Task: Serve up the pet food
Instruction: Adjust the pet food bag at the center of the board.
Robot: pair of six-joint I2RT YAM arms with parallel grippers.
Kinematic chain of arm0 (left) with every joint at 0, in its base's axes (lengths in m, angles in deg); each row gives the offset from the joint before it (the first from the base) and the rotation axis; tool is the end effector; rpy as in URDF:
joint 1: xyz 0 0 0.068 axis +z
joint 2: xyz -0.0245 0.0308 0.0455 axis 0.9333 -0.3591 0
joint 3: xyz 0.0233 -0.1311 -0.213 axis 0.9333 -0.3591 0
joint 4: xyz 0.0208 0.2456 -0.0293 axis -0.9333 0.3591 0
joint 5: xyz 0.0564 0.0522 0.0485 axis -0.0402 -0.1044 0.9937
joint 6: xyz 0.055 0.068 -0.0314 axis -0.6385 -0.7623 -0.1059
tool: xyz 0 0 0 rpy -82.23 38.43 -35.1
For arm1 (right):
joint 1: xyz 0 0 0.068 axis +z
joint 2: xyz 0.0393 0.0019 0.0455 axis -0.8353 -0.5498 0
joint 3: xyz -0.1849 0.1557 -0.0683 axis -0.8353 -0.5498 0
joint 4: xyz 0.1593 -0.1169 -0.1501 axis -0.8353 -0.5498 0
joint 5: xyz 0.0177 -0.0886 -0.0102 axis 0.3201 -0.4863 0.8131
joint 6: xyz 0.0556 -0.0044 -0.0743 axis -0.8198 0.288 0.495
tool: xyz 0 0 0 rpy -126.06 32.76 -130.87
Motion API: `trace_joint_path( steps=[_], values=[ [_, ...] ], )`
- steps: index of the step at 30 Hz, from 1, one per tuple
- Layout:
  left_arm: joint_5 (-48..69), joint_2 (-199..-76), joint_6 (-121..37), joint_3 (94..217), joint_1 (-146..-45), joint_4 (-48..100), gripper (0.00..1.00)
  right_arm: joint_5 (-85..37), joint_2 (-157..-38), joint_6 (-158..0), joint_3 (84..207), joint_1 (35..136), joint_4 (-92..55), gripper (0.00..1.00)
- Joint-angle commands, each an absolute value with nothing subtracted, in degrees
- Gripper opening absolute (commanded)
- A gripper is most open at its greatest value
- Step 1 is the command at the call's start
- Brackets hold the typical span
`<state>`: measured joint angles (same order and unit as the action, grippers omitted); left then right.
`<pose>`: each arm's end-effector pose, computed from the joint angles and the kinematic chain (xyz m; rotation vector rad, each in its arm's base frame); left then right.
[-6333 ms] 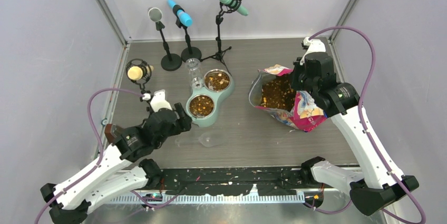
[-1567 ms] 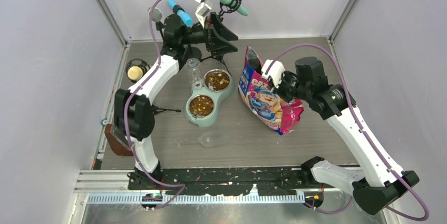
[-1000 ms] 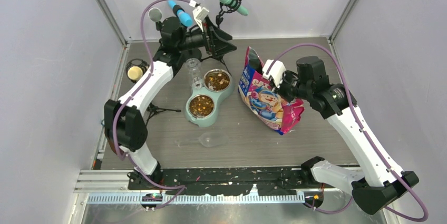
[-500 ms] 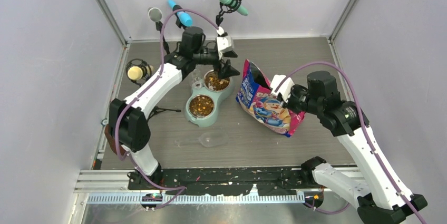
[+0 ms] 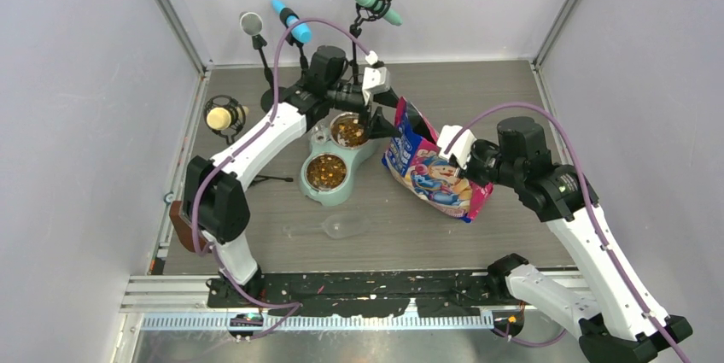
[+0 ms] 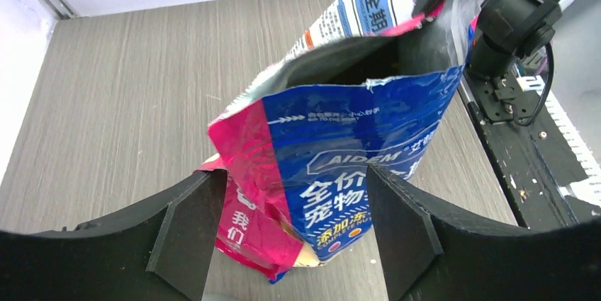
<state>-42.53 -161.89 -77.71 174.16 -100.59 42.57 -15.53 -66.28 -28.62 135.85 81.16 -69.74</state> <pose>0.3054 -0.2743 0.3268 1.4495 1.2565 -1.1332 0.1676 0.1020 0.3291 -1.3411 1.7051 0.1214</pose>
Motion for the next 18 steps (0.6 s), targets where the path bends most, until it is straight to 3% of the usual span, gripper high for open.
trace_joint_path(
  steps=[1, 10, 13, 18],
  values=[
    [-46.0, -165.1, -74.6, 181.9, -100.7, 40.1, 0.74, -14.6, -65.1, -28.0, 135.6, 80.9, -74.7, 0.05],
    [-46.2, -169.1, -83.8, 188.4, -102.3, 55.2, 0.66, -15.2, -64.7, -27.9, 135.5, 80.9, -75.2, 0.05],
    [-41.4, -169.7, -85.1, 189.1, -102.1, 56.5, 0.76, -15.4, -64.6, -27.8, 135.7, 80.9, -75.4, 0.05],
    [-42.0, -171.2, -83.5, 192.4, -100.4, 56.5, 0.79, -16.6, -64.1, -27.9, 135.7, 80.9, -75.5, 0.05]
  ],
)
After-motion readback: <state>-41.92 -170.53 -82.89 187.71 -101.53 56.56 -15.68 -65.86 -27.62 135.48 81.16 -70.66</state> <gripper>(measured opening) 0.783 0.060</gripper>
